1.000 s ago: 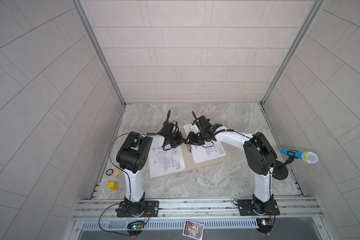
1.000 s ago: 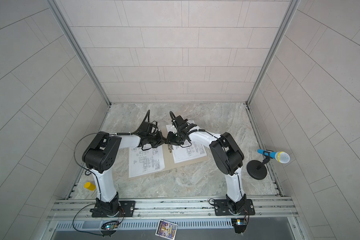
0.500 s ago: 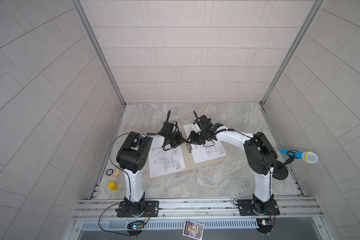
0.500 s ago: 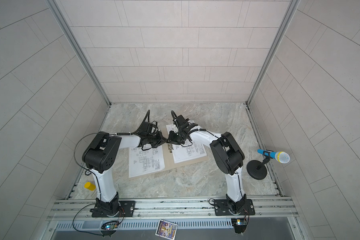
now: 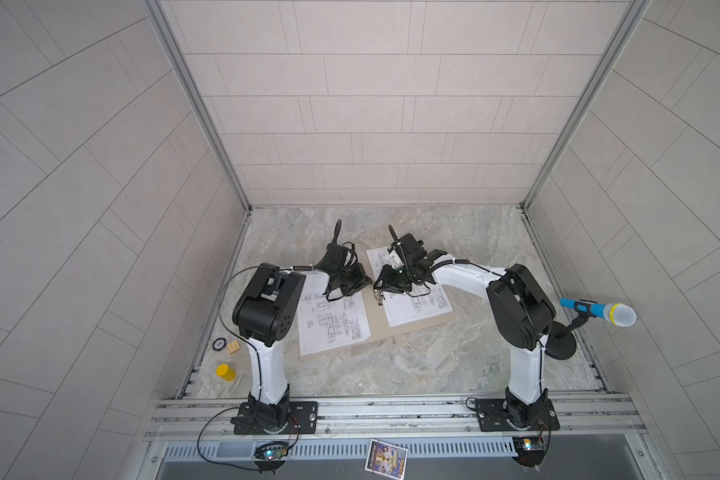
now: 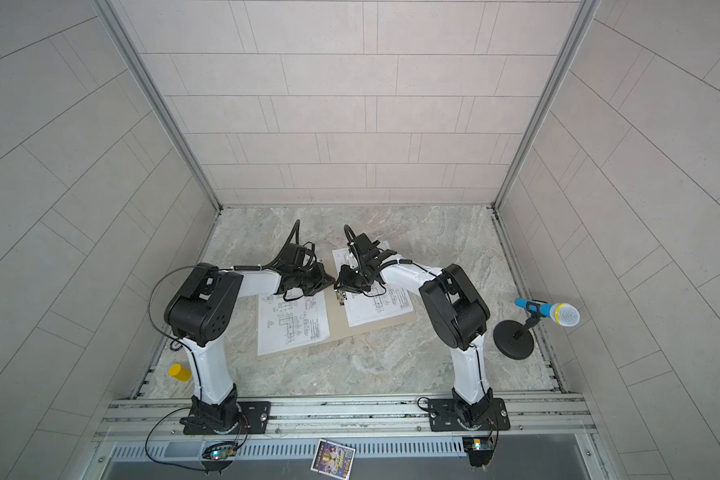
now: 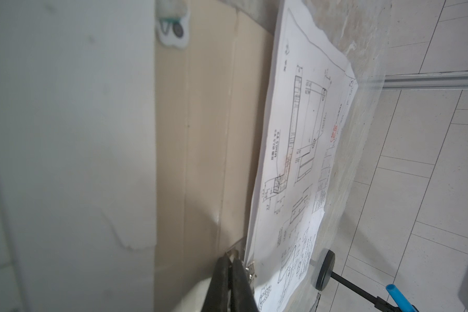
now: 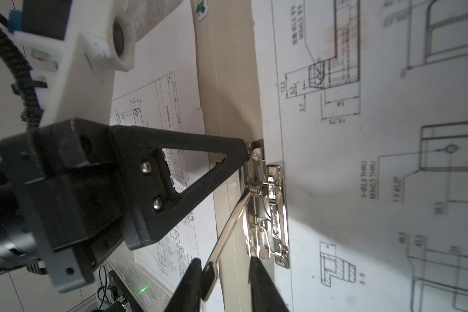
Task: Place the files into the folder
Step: 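Push the clip lever with the right gripper while the left holds the folder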
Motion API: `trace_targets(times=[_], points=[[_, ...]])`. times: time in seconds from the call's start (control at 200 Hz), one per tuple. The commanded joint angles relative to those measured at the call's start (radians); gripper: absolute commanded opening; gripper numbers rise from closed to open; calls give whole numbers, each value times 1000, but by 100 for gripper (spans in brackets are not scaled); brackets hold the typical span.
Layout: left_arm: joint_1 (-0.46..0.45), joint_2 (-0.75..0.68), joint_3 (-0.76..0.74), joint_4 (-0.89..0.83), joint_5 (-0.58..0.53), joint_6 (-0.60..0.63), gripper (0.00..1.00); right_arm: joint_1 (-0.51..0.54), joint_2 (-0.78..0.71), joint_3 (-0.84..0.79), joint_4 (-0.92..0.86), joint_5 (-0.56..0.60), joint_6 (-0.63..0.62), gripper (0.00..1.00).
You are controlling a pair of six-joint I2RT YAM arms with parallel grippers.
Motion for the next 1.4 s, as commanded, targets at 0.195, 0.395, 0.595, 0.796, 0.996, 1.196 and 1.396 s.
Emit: trace_targets(times=[0.195,0.395,0.595,0.796,0.996,1.196,1.396], points=[[-3,-6,-31,-30,-43,15,5,2,-65,-41,64,-11,100,32],[-3,-4,-32,-24,-43,13,5,4,-71,-63,68,-15,106,32],[-3,-5,-33,-23,-41,13,5,4,-60,-53,66,-15,109,31],[-3,-4,-30,-23,-39,13,5,4,-64,-76,62,-10,98,26],[-3,1,-25,-26,-38,14,5,13,-62,-105,82,-15,100,24],[-3,3,-23,-28,-40,20,5,15,-53,-119,83,-16,86,9],[-3,9,-17,-28,-35,24,4,15,-51,-149,92,-9,61,0]])
